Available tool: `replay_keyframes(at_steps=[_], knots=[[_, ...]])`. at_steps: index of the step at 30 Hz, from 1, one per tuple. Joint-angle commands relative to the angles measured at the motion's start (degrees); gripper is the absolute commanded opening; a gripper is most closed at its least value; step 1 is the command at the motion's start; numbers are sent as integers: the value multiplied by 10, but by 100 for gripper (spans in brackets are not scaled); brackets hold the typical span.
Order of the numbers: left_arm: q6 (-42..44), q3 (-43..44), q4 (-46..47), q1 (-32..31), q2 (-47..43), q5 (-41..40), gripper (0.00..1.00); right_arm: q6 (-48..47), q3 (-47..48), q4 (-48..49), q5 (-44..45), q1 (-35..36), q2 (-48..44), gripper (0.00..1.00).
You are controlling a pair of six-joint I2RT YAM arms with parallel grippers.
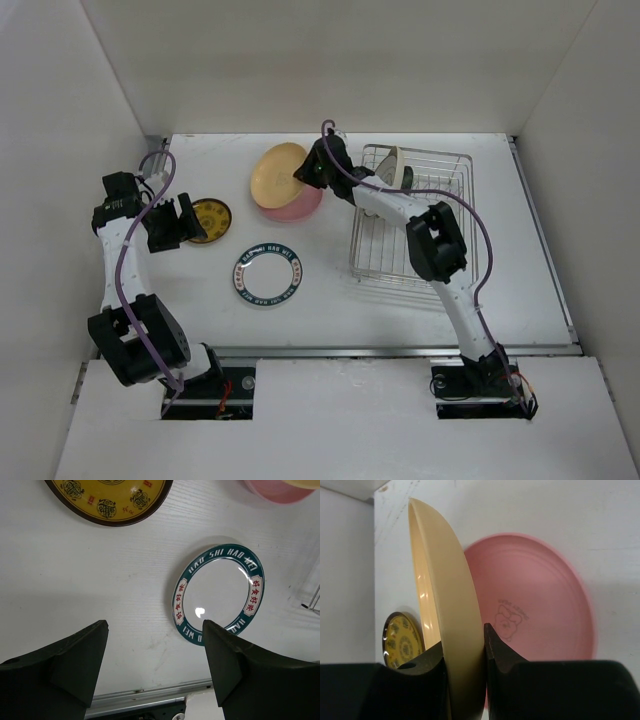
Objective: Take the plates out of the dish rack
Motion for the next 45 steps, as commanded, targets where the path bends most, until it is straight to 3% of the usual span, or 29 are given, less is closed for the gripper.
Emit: replay_keyframes(at_steps=[1,6,7,11,14,24,36,42,45], knots=[[11,-6,1,0,-2,14,73,-7,5,-6,25,5,-10,13],[11,-6,-4,0,-2,14,73,-20,5,-19,19,5,-4,27],[11,-6,-4,0,-2,14,73,-20,5,-25,19,5,-4,36],[11,0,-4,0,-2,14,73,-26,10,-39,14,5,1,56],[11,0,-4,0,-2,14,73,-37,24,-70,14,5,1,64],[11,0,-9,0,-2,20,73,-147,87,-214,169,44,-56,71],[11,5,-14,0,-2,20,73,-193,46,-264,210,44,-98,73],[11,5,-14,0,-2,20,73,-239,47,-232,148,50,-104,70],[11,5,-14,0,-8,12,73,-251,3,-204,156,63,-158,70]])
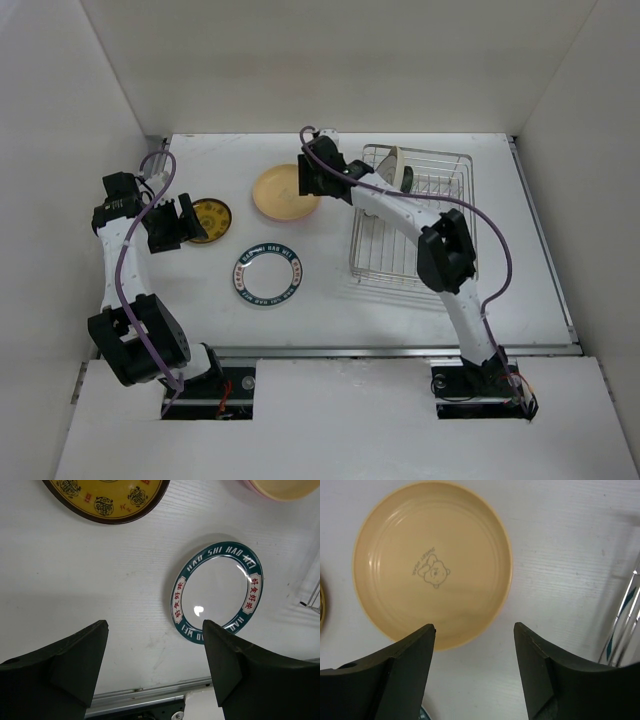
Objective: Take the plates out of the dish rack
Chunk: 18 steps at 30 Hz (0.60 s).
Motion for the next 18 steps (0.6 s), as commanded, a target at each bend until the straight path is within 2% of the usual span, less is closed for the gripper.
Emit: replay_keyframes(at_steps=[1,6,8,11,13,16,18], knots=[[10,5,-10,0,-8,1,73,-37,-40,48,6,15,-107,70],[10,5,-4,0,-14,1,73,-62,-142,85,103,15,-261,73],[10,0,-4,0,-14,1,73,-77,-174,75,144,15,-326,77],[10,0,-4,0,-14,-4,73,-89,-207,50,219,15,-392,78],[10,0,-4,0,-14,-4,73,-89,-223,38,263,9,-414,78],[10,0,-4,0,-14,-4,73,-79,-246,12,282,-23,-426,78],[10,0,-4,0,-14,-4,73,-42,-246,-15,289,-43,-426,72]])
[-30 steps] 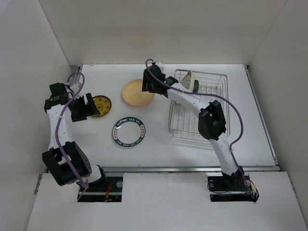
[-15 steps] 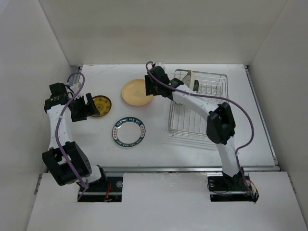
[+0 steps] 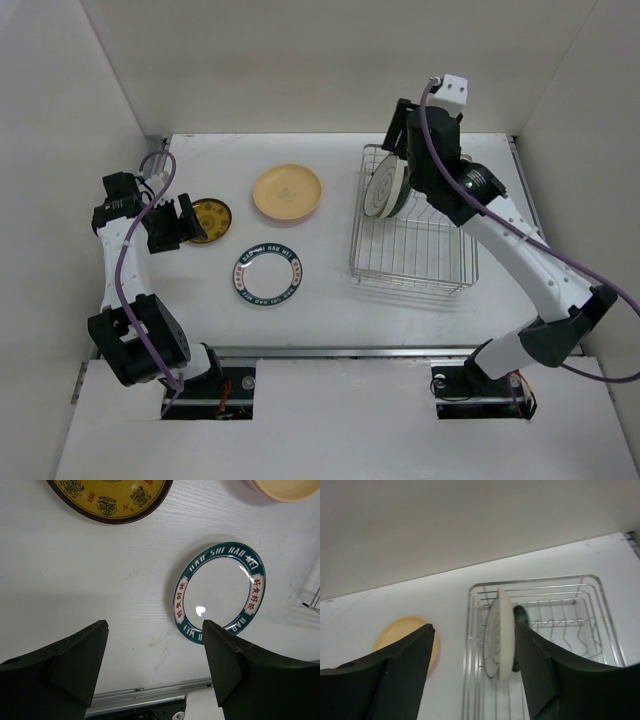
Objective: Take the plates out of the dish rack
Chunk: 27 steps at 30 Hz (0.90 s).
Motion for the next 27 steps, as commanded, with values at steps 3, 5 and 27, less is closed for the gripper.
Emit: replay_keyframes(at_steps=[3,5,27], knots=[[9,0,-5,0,-19,3,73,73,-51,-55,-5,-83,35,60],[9,0,-5,0,-19,3,73,83,-64,-40,-97,-131,35,56],[15,0,-5,0,-8,3,75,107,-74,-15,-196,-207,240,33]])
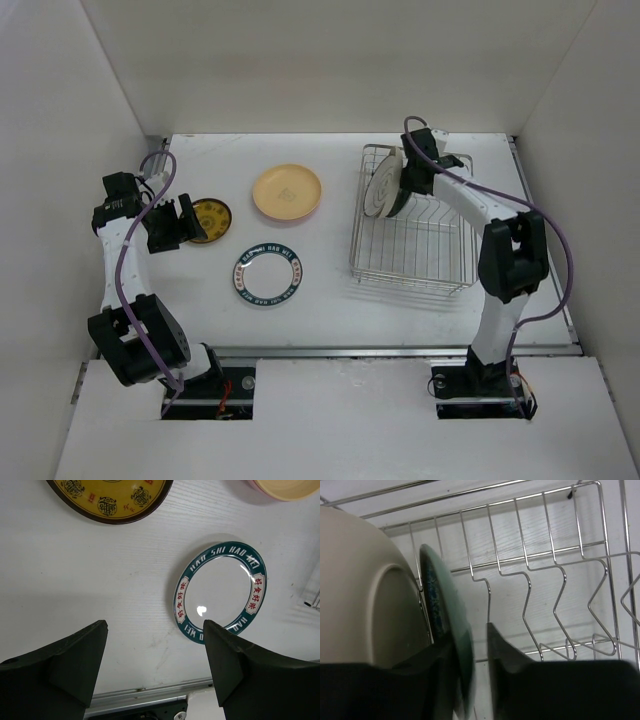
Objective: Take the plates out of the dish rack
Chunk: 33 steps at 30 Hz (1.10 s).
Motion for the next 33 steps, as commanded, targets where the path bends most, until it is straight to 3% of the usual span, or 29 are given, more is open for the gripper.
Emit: replay_keyframes(at_steps=[1,5,9,14,18,22,23,26,27,28,31,33], knots=[[10,0,-5,0,-8,3,75,9,5,17,-11,2,-7,23],[10,0,-5,0,-8,3,75,19,-14,17,31,2,-55,7],[10,0,-5,0,-8,3,75,1,-20,12,105,8,-125,1],[10,0,-10,0,-8,8,75,-52,58,-19,233,43,-181,1],[15,0,-10,0,-19,20,75,-71,102,-37,284,57,-232,0],[34,0,-16,0,-25,56,78,-109,76,31,299,99,-294,0],[41,0,-16,0,-32,86,79,-121,61,53,280,111,-306,0],[77,0,-29,0,-45,155,88,-154,2,123,90,141,-322,0],[89,0,-39,0,-45,199,91,-154,-6,132,-36,148,-316,0],[100,0,-44,0,-52,219,94,-154,-11,139,-98,155,-305,0],[134,0,-60,0,-66,257,100,-154,-12,164,-300,183,-229,0],[150,-6,-69,0,-71,270,100,-160,4,189,-372,202,-166,0]])
